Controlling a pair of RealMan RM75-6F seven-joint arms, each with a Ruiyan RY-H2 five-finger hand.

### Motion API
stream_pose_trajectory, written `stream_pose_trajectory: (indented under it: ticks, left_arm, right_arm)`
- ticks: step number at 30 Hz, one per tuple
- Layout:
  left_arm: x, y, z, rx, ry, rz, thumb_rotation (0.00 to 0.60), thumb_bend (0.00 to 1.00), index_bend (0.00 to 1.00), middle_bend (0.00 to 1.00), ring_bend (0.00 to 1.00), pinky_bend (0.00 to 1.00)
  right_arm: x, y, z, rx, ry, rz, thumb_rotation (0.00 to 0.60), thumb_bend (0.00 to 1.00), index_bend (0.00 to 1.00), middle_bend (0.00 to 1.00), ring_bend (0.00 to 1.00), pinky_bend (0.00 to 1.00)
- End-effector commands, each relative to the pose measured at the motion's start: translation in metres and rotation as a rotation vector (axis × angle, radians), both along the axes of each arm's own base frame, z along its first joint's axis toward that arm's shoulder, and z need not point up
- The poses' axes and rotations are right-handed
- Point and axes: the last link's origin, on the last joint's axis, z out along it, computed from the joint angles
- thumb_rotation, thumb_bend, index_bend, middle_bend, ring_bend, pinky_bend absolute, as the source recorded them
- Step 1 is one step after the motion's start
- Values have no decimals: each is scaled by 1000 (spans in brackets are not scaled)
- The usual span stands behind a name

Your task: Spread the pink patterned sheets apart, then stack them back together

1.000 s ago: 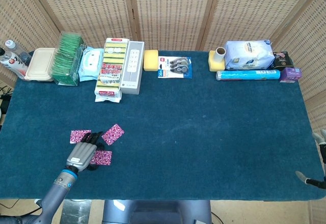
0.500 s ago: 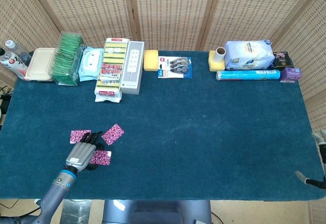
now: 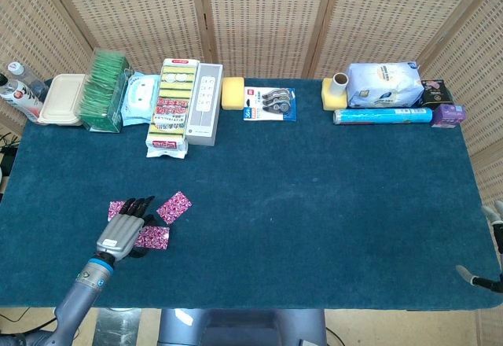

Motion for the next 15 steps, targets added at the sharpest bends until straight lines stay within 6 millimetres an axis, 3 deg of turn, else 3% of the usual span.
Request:
stream_pose_trajectory:
  ticks: [1,15]
  left_arm:
    - [0,5,5,9,-2,7,600,218,375,0,0,16]
    - [-1,39,14,-9,47,-129,600,220,375,0,0,16]
  right_arm:
    - [0,0,0,1,-1,0,600,0,66,0,0,0]
    - [0,0,-2,11,1,1,600,0,66,0,0,0]
